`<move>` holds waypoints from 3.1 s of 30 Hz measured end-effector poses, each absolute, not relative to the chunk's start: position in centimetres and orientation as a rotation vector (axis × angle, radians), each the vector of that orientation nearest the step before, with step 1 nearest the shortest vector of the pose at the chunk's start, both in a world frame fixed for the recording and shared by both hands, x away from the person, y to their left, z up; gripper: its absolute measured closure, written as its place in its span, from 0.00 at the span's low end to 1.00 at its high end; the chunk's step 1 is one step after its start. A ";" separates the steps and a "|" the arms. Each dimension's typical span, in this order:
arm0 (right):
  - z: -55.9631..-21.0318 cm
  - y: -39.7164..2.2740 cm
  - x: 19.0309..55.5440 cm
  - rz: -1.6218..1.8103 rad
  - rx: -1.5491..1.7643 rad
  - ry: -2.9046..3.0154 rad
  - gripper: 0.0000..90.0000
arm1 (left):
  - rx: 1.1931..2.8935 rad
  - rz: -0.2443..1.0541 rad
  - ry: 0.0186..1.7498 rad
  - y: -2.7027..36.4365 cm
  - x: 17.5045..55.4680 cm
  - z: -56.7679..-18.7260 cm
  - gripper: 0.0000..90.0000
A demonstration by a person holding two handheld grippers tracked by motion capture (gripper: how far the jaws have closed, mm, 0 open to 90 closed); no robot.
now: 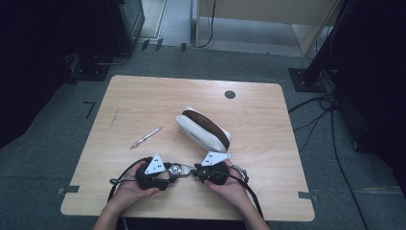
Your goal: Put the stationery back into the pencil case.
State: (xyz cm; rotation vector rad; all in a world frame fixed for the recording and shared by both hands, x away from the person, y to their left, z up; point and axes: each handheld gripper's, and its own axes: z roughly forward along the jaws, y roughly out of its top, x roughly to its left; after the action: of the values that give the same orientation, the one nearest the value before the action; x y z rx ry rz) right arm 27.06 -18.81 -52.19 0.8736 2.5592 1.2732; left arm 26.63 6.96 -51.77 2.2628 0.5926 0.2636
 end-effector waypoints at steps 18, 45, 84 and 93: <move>-52.2 -18.5 26.7 1.290 0.825 2.595 0.70 | 2.202 0.240 0.592 7.6 26.7 -51.2 0.57; -52.2 -18.5 26.4 1.280 0.791 2.601 0.75 | 2.220 0.247 0.575 7.1 27.0 -51.7 0.52; -52.2 -17.7 25.9 1.288 0.749 2.628 0.78 | 2.277 0.223 0.547 6.6 26.9 -51.8 0.36; -52.0 -17.9 25.8 1.316 0.738 2.595 0.89 | 2.272 0.229 0.558 6.9 27.0 -51.8 0.37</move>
State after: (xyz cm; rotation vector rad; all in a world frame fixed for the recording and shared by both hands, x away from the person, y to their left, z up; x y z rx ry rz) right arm 25.80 -17.91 -52.03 0.7382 2.5954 1.3160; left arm 26.96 6.87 -51.81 2.2723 0.5582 0.2288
